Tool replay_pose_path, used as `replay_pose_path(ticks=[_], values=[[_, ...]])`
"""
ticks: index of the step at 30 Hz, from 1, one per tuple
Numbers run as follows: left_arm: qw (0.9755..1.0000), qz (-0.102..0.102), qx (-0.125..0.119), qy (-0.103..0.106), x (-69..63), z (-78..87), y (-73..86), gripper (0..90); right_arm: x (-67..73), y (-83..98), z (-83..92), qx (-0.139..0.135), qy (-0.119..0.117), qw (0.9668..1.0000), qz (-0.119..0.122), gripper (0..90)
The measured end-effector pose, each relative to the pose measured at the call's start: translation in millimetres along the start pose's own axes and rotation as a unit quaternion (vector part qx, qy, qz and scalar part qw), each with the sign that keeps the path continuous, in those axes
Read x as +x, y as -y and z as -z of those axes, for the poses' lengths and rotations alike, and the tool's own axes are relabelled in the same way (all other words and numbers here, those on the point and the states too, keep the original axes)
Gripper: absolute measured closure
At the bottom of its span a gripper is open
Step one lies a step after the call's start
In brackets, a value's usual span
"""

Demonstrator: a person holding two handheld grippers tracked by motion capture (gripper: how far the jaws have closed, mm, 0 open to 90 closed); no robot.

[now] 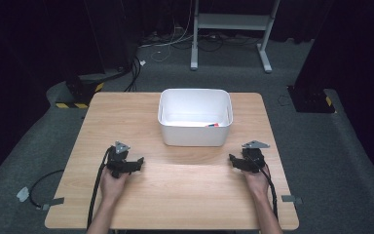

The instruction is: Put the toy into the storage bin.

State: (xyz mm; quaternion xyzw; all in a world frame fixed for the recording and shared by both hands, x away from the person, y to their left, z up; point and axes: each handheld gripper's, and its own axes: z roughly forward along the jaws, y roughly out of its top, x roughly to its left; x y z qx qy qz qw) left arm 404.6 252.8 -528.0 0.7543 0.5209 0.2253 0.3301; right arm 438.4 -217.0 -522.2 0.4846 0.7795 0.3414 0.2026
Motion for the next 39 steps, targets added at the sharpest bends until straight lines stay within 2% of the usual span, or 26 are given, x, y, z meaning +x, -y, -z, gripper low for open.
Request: replay_pose_path(ticks=[3, 13, 39], values=[[1.0, 0.0, 0.0, 0.0, 0.0, 0.0, 0.0, 15.2, 3.5, 0.1, -1.3, 0.0, 0.012, 0.9999, 0.011, 34.5], [1.0, 0.0, 0.0, 0.0, 0.0, 0.0, 0.1, 15.2, 5.2, -0.4, -2.5, 0.003, 0.032, 0.9995, -0.007, 27.1], [1.0, 0.0, 0.0, -0.001, -0.3, 0.0, 0.1, 15.2, 4.8, -0.7, -2.7, 0.004, 0.032, 0.9994, -0.008, 26.5]])
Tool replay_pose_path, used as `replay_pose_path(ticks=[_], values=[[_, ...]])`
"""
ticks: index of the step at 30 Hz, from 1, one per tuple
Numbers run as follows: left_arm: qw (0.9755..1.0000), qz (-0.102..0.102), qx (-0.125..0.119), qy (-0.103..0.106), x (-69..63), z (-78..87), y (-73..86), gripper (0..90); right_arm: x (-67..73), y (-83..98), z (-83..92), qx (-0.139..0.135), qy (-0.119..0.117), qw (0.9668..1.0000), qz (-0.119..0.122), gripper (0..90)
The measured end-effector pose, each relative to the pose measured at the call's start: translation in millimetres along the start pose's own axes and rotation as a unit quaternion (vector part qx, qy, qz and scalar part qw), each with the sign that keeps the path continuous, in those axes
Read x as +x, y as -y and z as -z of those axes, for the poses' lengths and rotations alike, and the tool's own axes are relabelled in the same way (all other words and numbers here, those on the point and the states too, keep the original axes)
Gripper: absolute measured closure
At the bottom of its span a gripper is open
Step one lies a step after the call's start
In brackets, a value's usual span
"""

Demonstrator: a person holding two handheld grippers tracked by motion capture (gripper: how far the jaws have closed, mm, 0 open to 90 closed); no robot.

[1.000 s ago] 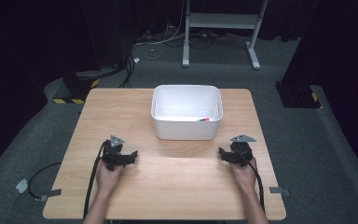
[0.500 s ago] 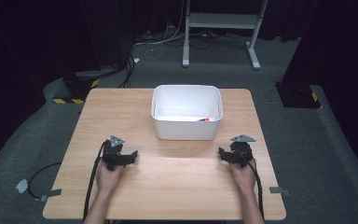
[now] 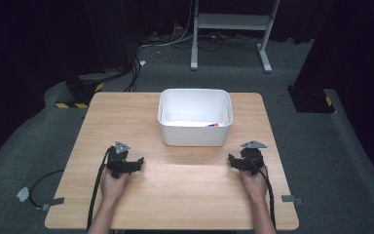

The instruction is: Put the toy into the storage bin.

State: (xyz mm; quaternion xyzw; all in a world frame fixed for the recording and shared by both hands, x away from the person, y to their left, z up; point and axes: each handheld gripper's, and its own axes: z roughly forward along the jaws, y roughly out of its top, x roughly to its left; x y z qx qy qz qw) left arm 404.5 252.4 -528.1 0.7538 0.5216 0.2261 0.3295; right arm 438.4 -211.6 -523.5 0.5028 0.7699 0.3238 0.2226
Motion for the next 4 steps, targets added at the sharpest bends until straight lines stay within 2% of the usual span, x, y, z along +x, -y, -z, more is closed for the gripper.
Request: replay_pose_path(ticks=[4], values=[[1.0, -0.001, 0.0, 0.0, 0.1, 0.0, 0.0, 15.2, -0.1, 0.0, -0.1, 0.0, -0.001, 1.0, 0.0, 26.5]])
